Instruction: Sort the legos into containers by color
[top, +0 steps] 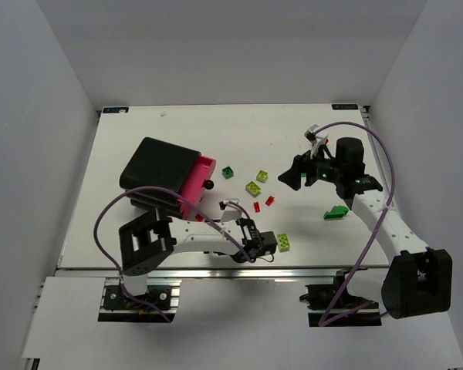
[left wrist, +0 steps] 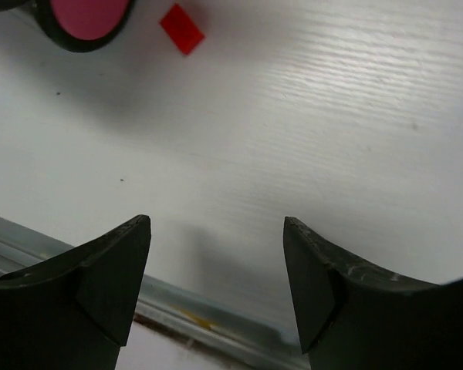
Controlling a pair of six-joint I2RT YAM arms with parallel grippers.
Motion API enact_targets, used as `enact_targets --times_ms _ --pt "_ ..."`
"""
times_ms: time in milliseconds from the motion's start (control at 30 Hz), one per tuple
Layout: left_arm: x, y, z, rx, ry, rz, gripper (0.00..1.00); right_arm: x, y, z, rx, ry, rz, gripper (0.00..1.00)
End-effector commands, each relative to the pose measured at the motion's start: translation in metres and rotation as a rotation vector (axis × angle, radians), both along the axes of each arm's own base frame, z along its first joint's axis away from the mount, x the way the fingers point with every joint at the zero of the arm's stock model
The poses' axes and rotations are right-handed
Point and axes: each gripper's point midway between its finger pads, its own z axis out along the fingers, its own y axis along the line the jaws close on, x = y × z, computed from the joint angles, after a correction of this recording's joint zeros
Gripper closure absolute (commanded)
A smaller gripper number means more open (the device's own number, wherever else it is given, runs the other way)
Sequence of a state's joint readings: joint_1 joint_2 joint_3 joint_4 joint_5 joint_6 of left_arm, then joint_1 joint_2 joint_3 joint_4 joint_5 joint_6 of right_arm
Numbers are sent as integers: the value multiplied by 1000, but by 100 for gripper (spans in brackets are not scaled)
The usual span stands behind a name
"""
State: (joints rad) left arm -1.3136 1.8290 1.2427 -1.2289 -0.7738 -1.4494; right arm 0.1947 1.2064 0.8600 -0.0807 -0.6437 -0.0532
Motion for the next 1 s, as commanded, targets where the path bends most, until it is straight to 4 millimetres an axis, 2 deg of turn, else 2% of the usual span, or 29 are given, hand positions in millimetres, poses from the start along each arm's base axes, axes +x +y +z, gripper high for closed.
enact_targets --times_ms 0,33,67,200,300,533,667,767,833,967 --pt "20 0 18 -59 -208 131 20 -5 -1 7 30 -8 16 23" --pt "20 -1 17 -56 -223 138 21 -4 -3 8 33 -8 10 23" --pt "19 6 17 -19 -235 155 20 -4 -4 7 37 -4 10 22" --pt "26 8 -6 -18 -295 227 21 -3 -7 9 48 -1 5 23" --pt "30 5 -16 -4 -329 238 25 -3 -9 9 58 3 4 22" --pt "42 12 -30 20 -384 262 26 -3 -14 12 81 3 -2 23" --pt "46 23 -35 43 -404 281 24 -1 -19 14 90 -2 -5 23" --pt "50 39 -41 76 -413 308 23 -1 -21 15 98 -6 -2 23" --pt "54 50 -44 105 -416 324 23 -2 -23 15 113 13 -13 23" --pt "61 56 -48 134 -433 323 27 -2 -24 16 129 20 -6 23"
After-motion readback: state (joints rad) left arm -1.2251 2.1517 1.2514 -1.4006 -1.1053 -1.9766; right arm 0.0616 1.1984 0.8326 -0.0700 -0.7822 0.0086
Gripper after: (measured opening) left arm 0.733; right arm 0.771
